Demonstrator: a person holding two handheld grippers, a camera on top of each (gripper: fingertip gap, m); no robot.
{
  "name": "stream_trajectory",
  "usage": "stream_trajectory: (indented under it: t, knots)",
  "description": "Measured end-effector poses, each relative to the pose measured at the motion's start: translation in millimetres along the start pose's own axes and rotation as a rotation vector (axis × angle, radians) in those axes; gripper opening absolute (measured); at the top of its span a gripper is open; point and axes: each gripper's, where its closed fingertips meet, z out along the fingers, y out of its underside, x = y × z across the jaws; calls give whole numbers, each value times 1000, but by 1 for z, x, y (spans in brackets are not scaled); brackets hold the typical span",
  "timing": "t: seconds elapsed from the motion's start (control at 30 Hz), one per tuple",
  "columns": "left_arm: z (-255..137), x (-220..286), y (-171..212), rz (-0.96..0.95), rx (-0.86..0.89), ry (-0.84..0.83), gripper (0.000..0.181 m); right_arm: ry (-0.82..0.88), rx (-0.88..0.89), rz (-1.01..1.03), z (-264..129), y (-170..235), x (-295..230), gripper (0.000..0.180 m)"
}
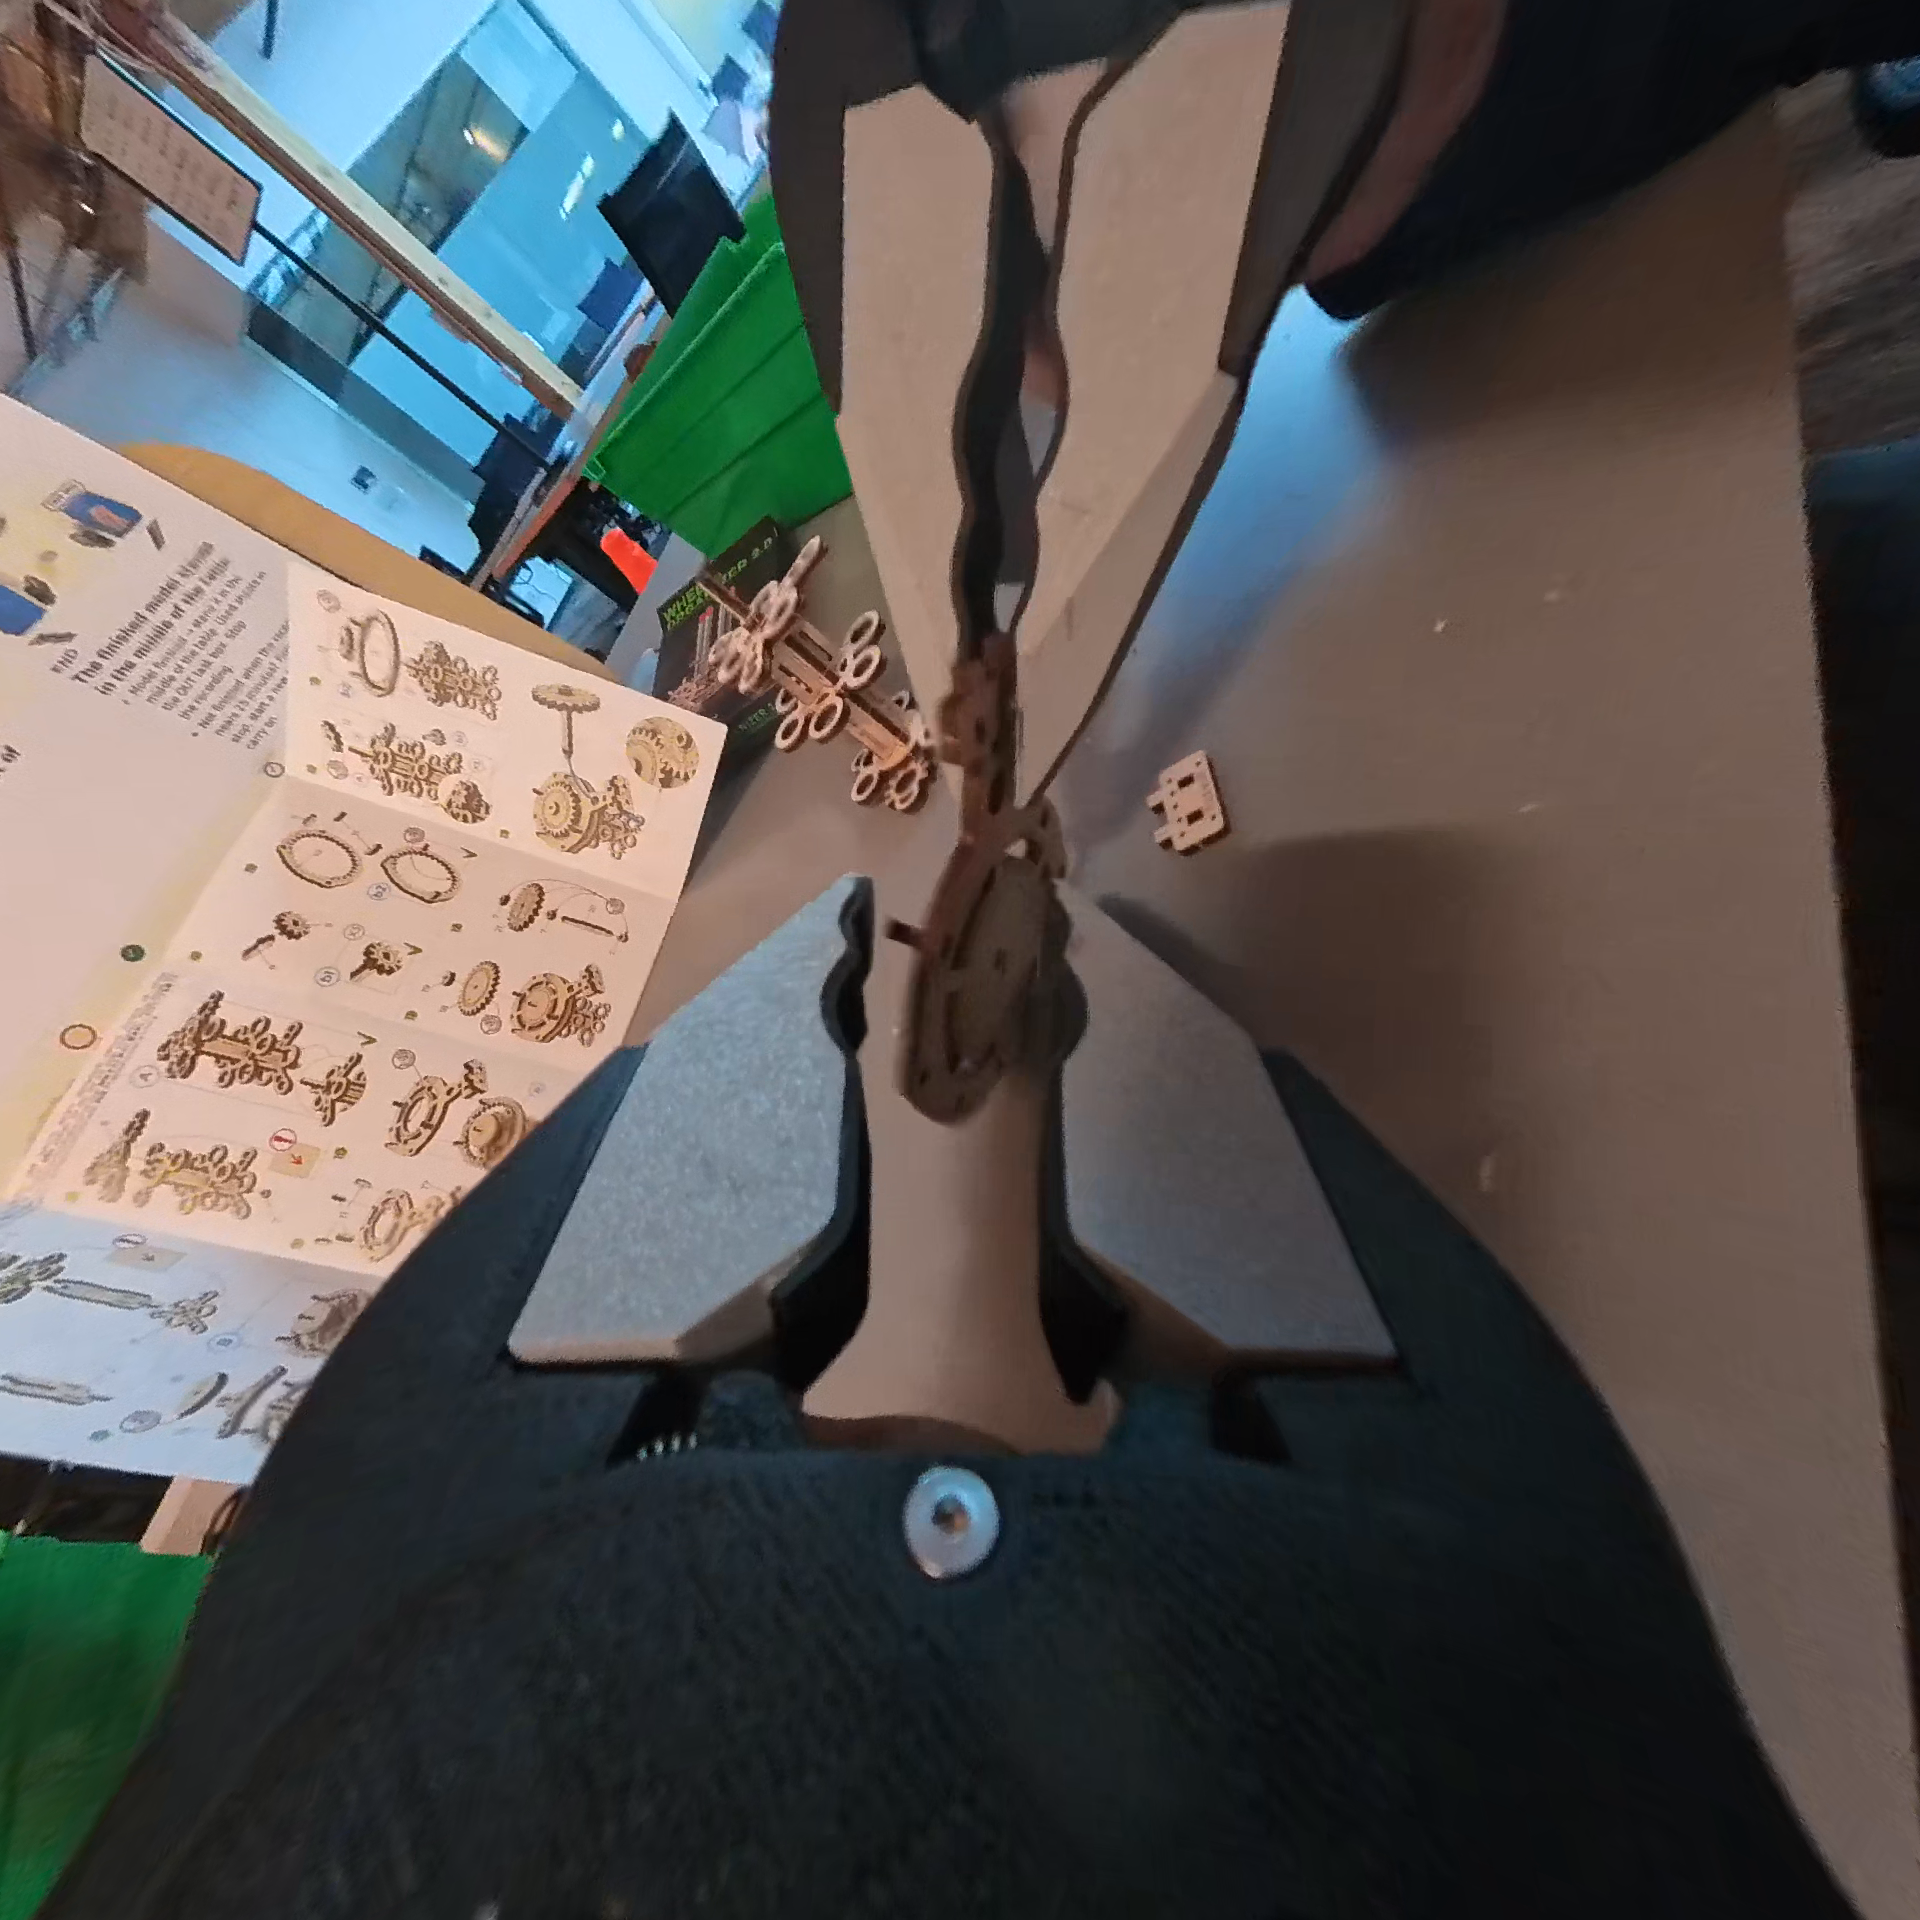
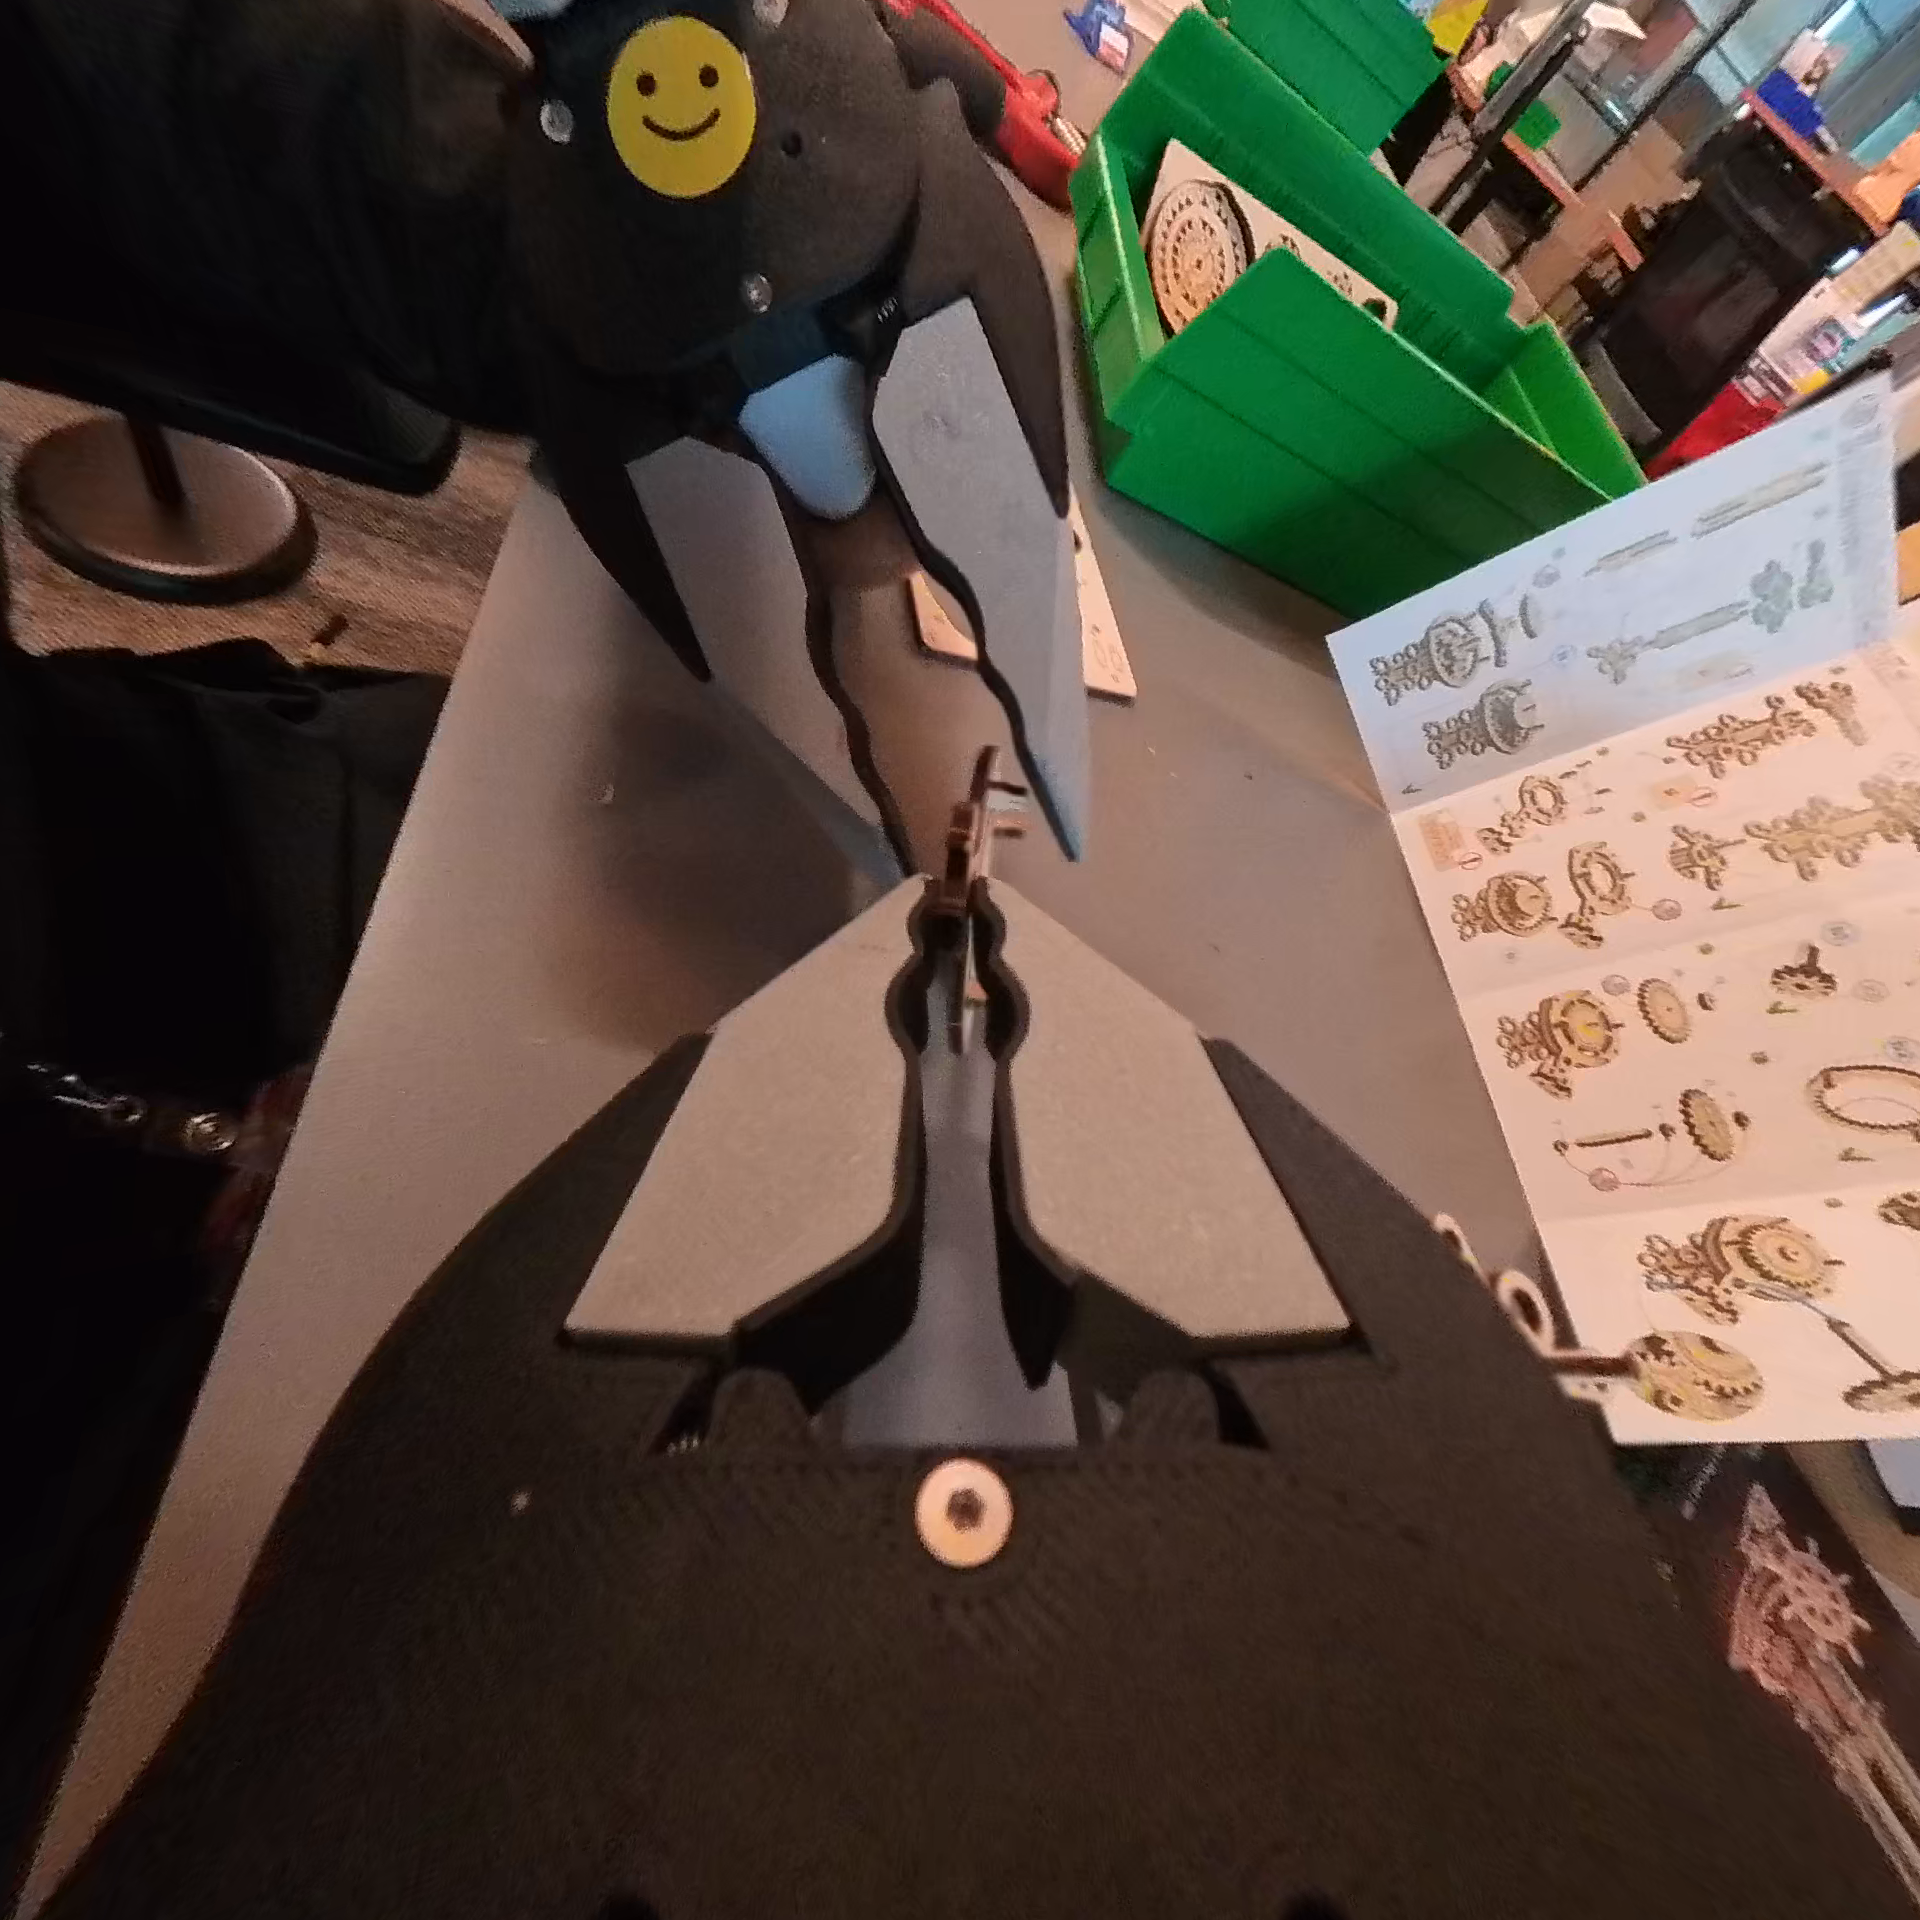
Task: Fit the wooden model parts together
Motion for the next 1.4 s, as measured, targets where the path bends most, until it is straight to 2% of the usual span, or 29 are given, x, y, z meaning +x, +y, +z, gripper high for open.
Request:
stream_trajectory:
  t: [0.03, 0.13, 0.23, 0.4, 0.5, 0.67, 0.9, 1.1, 1.17, 1.33, 1.4]
  knots:
    - [-2, 0, -5, -6, 26, -6, 30, -7, 3, -9, 0, -1, -2, 0]
    - [-8, -1, -16, 12, 82, -32, 32, 15, -4, -84, 2, -2, -6, 0]
    - [-9, 13, -15, 79, 78, 14, 7, 20, -11, -112, 3, -2, -9, 0]
    - [-10, 20, -12, 170, 42, -8, 1, 10, -37, -130, 3, 2, -14, 3]
    - [-10, 25, -8, 170, 29, 28, 0, 3, -66, -116, 3, 9, -14, 17]
    - [-14, 17, -7, 132, 62, 25, 0, 30, -48, -81, -10, 13, -2, 18]
    - [-32, -6, -21, -58, 215, 28, 0, 52, -55, -30, -13, 17, 9, 23]
    - [-33, 4, -30, 8, 264, 48, 0, 44, -37, -46, -8, 10, 2, 28]
    - [-35, 12, -36, 47, 301, 67, 0, 52, -18, -88, -7, 4, -2, 26]
    - [-42, 17, -49, 105, 392, 64, 0, 90, -22, -182, -7, 1, -6, 4]
    - [-44, 17, -51, 112, 415, 57, 0, 118, -15, -226, -8, -3, -5, 1]
